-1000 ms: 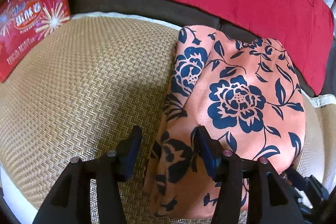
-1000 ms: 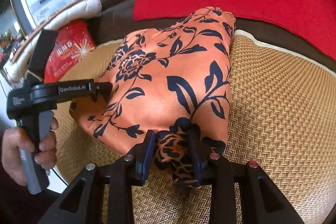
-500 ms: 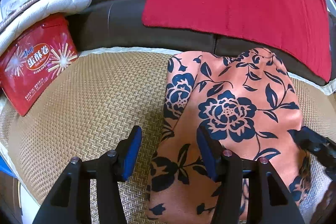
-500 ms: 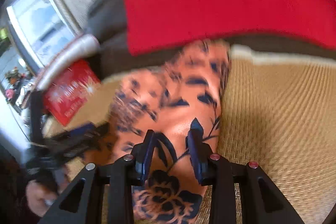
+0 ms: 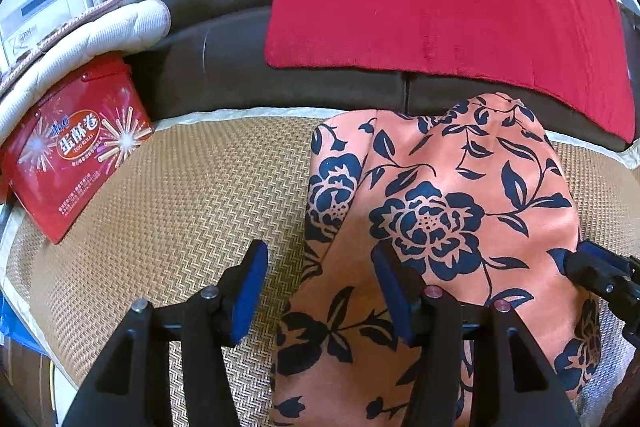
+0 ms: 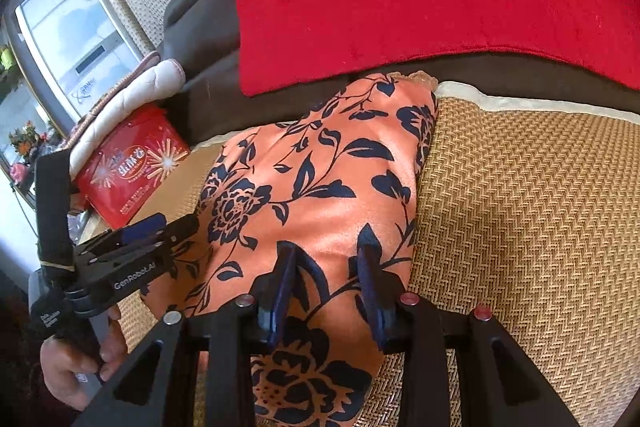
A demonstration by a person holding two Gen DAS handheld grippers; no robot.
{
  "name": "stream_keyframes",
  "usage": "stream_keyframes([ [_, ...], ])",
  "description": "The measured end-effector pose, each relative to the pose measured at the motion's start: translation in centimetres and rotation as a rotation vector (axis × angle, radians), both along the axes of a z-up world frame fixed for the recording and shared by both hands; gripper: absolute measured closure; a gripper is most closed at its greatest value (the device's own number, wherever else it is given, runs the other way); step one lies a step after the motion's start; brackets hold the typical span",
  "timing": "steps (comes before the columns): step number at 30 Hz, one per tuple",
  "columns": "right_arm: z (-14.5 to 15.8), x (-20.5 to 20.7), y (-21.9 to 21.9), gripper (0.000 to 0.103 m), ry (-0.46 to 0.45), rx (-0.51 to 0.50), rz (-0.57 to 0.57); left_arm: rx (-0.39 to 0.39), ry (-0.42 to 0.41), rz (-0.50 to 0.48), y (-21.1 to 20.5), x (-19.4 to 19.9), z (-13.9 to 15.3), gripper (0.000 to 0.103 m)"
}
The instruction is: Fold small clothes
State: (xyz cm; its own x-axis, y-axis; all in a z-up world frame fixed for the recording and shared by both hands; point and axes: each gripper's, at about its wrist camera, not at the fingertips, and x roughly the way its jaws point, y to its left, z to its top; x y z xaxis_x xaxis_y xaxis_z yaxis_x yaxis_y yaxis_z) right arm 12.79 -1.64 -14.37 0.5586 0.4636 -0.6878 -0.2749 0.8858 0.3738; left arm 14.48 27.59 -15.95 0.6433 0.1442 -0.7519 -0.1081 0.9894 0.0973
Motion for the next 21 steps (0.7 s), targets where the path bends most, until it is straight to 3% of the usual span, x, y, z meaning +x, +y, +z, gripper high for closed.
stream_keyframes([
  [10,0.4,-0.1,-0.6,0.066,0.005,0.043,0.009,0.016,0.001,0.001,-0.3,0.4,0.0,0.047],
  [17,2.4,-0.6,-1.1,0.064,-0.090,0.121,-0.033,0.020,-0.005,0.017,-0.5,0.6,0.2,0.046],
  [21,0.3,1.2,-0.5,0.064,0.018,0.096,-0.052,0.007,0.012,0.036,0.2,1.4,-0.1,0.046],
])
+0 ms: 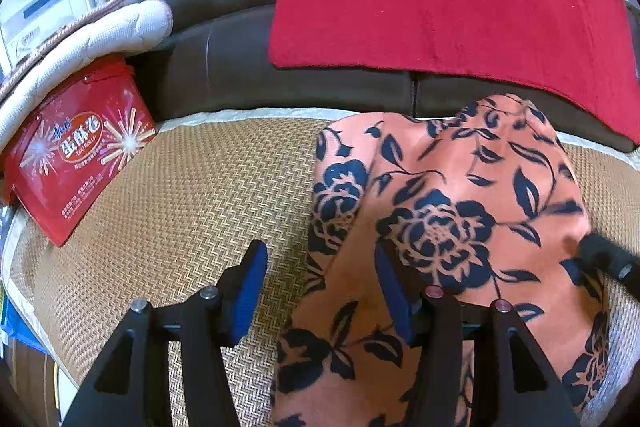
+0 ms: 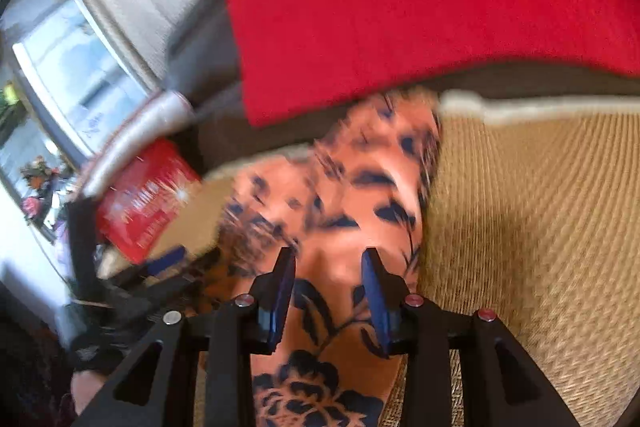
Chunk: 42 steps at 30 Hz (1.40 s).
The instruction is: Fold small clothes
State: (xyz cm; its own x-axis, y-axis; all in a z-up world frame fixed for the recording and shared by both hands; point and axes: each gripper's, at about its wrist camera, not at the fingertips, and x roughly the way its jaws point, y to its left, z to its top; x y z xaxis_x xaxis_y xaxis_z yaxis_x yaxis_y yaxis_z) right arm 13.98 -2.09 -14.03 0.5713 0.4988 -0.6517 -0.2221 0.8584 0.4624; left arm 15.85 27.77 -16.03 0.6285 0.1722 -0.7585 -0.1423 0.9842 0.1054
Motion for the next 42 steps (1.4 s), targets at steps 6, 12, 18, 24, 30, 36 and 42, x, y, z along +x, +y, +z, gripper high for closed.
stream_keyframes([
  [6,1.2,1.1,-0.5,0.064,-0.028,0.055,-0.019,-0.120,0.029,0.106,4.4,2.3,-0.3,0.044],
  [12,0.9,4.4,0.5,0.064,-0.034,0.049,-0.047,-0.123,0.121,0.118,4.8,4.0,-2.3,0.044],
  [18,-0.3,6.1,0.7,0.065,0.035,0.028,-0.052,-0.155,0.121,0.113,5.9,4.1,-2.3,0.041],
  [24,1.1,3.9,-2.7,0.029,0.039,0.140,-0.083,-0.367,0.115,0.131,9.3,3.0,-1.4,0.028],
  [30,1.0,1.2,-5.5,0.029,0.081,0.227,-0.049,-0.594,0.141,0.171,12.3,1.8,-2.4,0.026],
  [36,-1.0,0.7,-5.9,0.029,0.176,0.285,-0.018,-0.733,0.184,0.127,12.5,1.6,-3.7,0.026],
  [42,-2.8,1.8,-4.7,0.029,0.226,0.371,0.010,-0.759,0.195,0.073,10.5,2.0,-3.8,0.029],
])
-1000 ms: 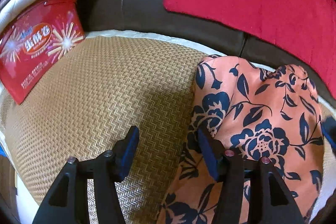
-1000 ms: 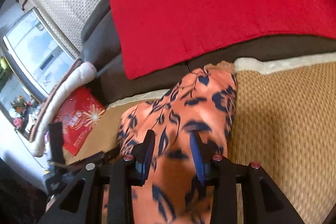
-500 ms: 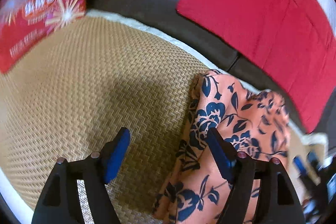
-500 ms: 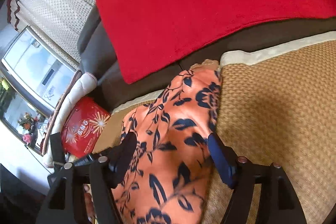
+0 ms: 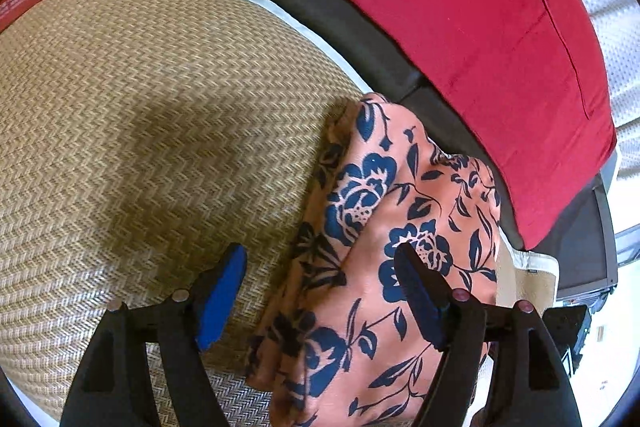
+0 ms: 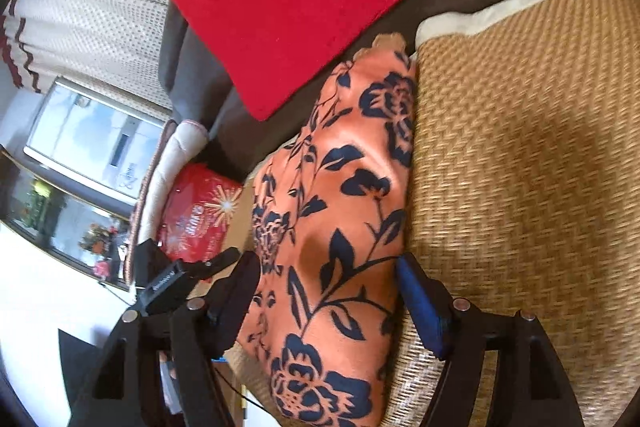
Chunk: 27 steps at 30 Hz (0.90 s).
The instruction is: Fold small clothes
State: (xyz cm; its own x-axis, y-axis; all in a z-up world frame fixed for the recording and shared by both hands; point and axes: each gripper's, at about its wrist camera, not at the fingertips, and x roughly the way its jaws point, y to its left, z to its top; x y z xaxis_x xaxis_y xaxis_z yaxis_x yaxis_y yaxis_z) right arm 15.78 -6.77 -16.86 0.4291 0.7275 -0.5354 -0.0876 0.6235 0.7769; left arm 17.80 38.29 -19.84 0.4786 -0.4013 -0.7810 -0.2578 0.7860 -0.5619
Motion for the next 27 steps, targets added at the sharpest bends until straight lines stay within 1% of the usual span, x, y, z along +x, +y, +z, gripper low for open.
stream_keyframes([
  [1,-0.3,0.1,0.3,0.029,0.004,0.007,0.005,-0.004,-0.003,-0.003,-0.2,0.0,0.0,0.040],
  [2,-0.5,0.3,0.7,0.029,0.007,0.012,0.013,-0.010,-0.001,-0.012,-0.4,0.2,-0.1,0.048],
  [3,-0.6,0.4,1.0,0.029,0.011,0.015,0.023,-0.018,0.002,-0.023,-0.7,0.4,-0.3,0.060],
  [4,-0.8,0.5,1.6,0.029,0.016,0.020,0.037,-0.018,0.004,-0.027,-0.9,0.5,-0.3,0.065],
  [6,-0.8,0.4,2.8,0.029,0.001,-0.006,0.054,-0.006,0.012,-0.029,-1.2,0.7,-0.5,0.065],
  [7,-0.7,0.4,3.5,0.029,-0.015,-0.043,0.070,-0.005,0.015,-0.032,-1.4,0.8,-0.6,0.065],
  [9,-0.9,0.5,4.3,0.029,-0.015,-0.068,0.089,0.002,0.020,-0.034,-1.9,1.2,-0.8,0.060],
  [10,-1.1,0.6,4.5,0.029,-0.010,-0.078,0.087,0.003,0.024,-0.037,-2.2,1.2,-1.0,0.050],
  [11,-1.3,0.7,4.6,0.029,-0.007,-0.088,0.079,0.000,0.032,-0.041,-2.2,1.1,-1.0,0.037],
  [12,-1.5,0.9,4.5,0.029,-0.002,-0.096,0.068,-0.005,0.041,-0.046,-2.6,1.3,-1.3,0.033],
  [13,-1.6,1.0,4.3,0.029,0.004,-0.087,0.056,-0.012,0.055,-0.052,-3.1,1.5,-1.6,0.030],
  [14,-1.7,1.1,4.2,0.029,0.006,-0.079,0.047,-0.010,0.059,-0.059,-3.5,1.5,-1.8,0.030],
  [17,-1.8,1.1,3.9,0.032,0.000,-0.082,0.029,0.048,0.037,-0.077,-5.0,1.7,-1.5,0.031],
  [18,-1.7,1.1,4.0,0.041,-0.006,-0.102,0.025,0.061,0.030,-0.077,-5.5,1.8,-1.5,0.032],
  [19,-1.6,1.1,4.2,0.052,-0.016,-0.138,0.018,0.069,0.023,-0.074,-5.8,1.8,-1.5,0.037],
  [20,-1.5,1.1,4.5,0.055,-0.024,-0.154,0.015,0.073,0.018,-0.073,-6.2,1.8,-1.5,0.048],
  [22,-1.2,1.2,4.7,0.060,-0.043,-0.167,0.011,0.084,0.008,-0.070,-6.8,2.0,-1.4,0.055],
  [23,-0.8,1.1,5.2,0.063,-0.056,-0.181,0.013,0.085,0.003,-0.070,-6.8,1.9,-1.3,0.061],
  [24,-0.4,1.1,5.5,0.063,-0.069,-0.194,0.016,0.088,-0.006,-0.069,-6.8,1.7,-1.0,0.065],
  [25,0.1,1.0,5.8,0.064,-0.091,-0.212,0.016,0.088,-0.014,-0.069,-6.2,1.3,-0.4,0.076],
  [26,0.5,0.9,6.0,0.065,-0.105,-0.220,0.015,0.069,-0.028,-0.076,-5.8,1.1,0.1,0.081],
  [27,1.0,0.8,6.1,0.066,-0.125,-0.225,0.013,0.044,-0.040,-0.081,-5.9,0.9,0.3,0.081],
])
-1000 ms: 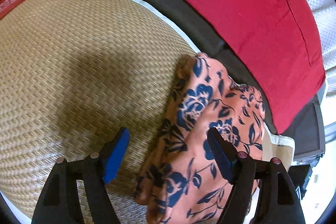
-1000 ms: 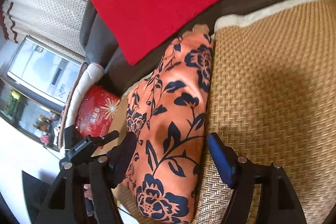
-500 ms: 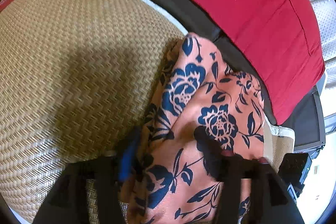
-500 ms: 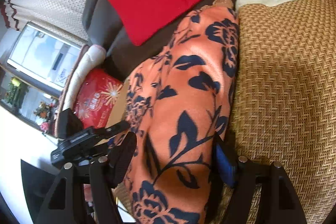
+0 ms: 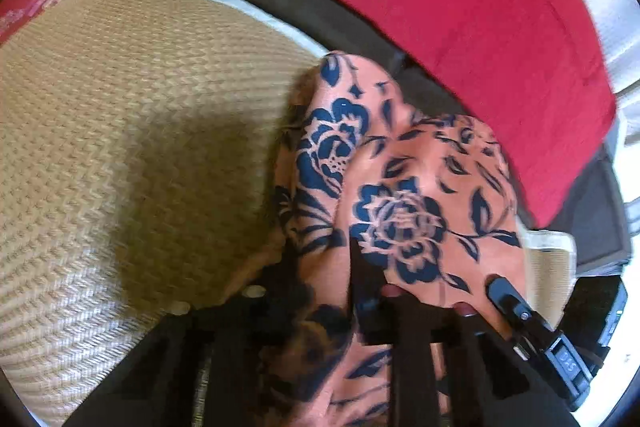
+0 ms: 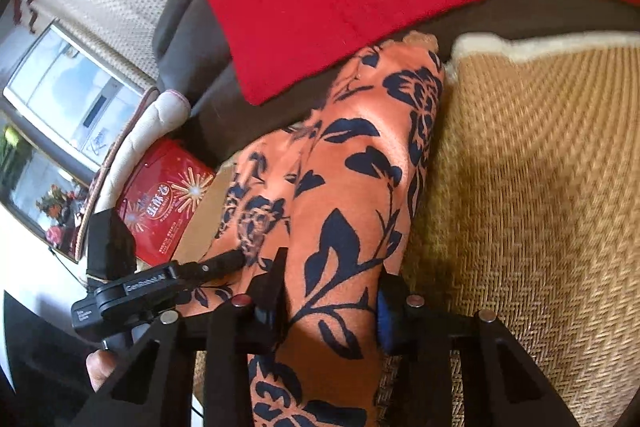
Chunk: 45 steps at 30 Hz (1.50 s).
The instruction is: Fold small clothes
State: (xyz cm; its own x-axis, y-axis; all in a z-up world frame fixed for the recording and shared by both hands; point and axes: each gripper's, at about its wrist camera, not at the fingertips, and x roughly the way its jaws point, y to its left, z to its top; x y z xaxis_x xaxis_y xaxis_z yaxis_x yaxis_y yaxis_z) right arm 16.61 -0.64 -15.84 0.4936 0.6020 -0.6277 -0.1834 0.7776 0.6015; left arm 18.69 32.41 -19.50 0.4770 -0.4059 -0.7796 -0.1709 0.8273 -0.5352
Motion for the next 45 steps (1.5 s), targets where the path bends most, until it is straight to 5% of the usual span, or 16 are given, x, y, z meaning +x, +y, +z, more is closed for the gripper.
stream_keyframes([
  [7,4.6,-1.8,-1.4,0.067,-0.136,0.004,-0.018,-0.062,-0.043,-0.073,-3.4,-0.6,1.5,0.082],
  [13,6.5,-4.3,-6.3,0.067,-0.143,0.021,-0.070,-0.065,-0.050,-0.178,-9.7,-1.9,2.8,0.082],
  [21,2.7,-6.9,-14.3,0.067,0.037,0.101,-0.171,0.083,-0.035,-0.240,-16.0,-3.5,3.3,0.080],
  [25,-0.2,-7.0,-15.6,0.058,0.144,0.097,-0.198,0.122,-0.027,-0.227,-17.0,-3.7,3.2,0.063],
  [28,1.3,-7.5,-16.0,0.054,0.105,0.045,-0.213,0.195,-0.041,-0.205,-17.2,-4.0,3.8,0.048],
  [32,5.3,-8.0,-15.2,0.051,-0.068,-0.145,-0.272,0.322,-0.103,-0.192,-19.3,-4.6,5.5,0.045],
  [36,8.0,-6.5,-13.2,0.051,-0.203,-0.208,-0.235,0.424,-0.139,-0.209,-21.4,-5.0,6.3,0.045],
  [39,7.5,-3.5,-11.1,0.054,-0.184,-0.224,-0.180,0.498,-0.168,-0.230,-22.6,-5.7,6.8,0.045],
  [45,1.8,0.9,-11.6,0.055,0.025,-0.258,-0.236,0.551,-0.205,-0.248,-22.7,-7.0,8.0,0.043],
])
